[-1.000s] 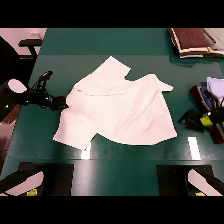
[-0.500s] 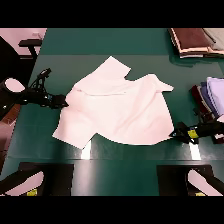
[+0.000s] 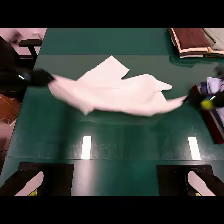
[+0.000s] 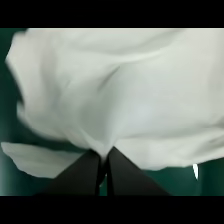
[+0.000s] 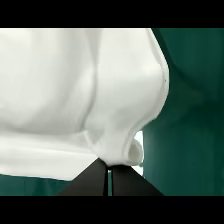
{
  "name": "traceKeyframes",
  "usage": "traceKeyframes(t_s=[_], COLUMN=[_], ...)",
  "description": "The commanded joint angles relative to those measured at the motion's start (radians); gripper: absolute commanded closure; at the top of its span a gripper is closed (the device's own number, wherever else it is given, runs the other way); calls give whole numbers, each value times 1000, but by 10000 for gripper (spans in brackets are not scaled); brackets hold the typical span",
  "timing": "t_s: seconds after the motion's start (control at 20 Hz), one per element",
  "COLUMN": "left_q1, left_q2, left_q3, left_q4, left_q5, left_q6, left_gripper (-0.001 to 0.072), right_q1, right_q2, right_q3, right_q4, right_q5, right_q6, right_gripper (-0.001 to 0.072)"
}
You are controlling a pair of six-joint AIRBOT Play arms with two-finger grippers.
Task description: Fold the shirts.
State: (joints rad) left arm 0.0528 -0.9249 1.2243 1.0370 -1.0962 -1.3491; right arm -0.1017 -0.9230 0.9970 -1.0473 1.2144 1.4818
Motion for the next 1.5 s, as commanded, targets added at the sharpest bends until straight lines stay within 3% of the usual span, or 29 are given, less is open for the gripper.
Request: traceKeyframes(t_s=[0.0, 0.25, 0.45, 0.6, 0.75, 0.9, 1.1, 1.25, 1.45], left_q1=[0, 0, 0, 0, 0, 0, -6, -10, -10], left_q2=[122, 161, 161, 158, 146, 40, -197, -395, -569], left_q3=[298, 737, 920, 913, 729, 533, 333, 298, 299], left_q4=[2, 2, 2, 16, 89, 80, 82, 84, 73], left_q5=[5, -4, 9, 3, -37, -145, -218, -184, 30], left_q6=[-12, -22, -88, -91, -122, -136, -131, -109, -72], left_gripper=[677, 678, 679, 679, 680, 679, 679, 678, 678], right_q1=[-37, -127, -253, -313, -304, -201, 30, 101, 117], right_q2=[119, 181, 108, 19, -22, -74, -285, -509, -786], right_q3=[339, 757, 1064, 1233, 1174, 954, 759, 716, 826], right_q4=[0, -2, -1, 0, 8, -31, -288, -299, -235], right_q5=[-6, 26, 249, 377, 399, 410, 498, 529, 432], right_q6=[-7, -10, -10, 10, 27, 47, 93, 91, 80], right_gripper=[698, 698, 699, 701, 701, 701, 701, 701, 701])
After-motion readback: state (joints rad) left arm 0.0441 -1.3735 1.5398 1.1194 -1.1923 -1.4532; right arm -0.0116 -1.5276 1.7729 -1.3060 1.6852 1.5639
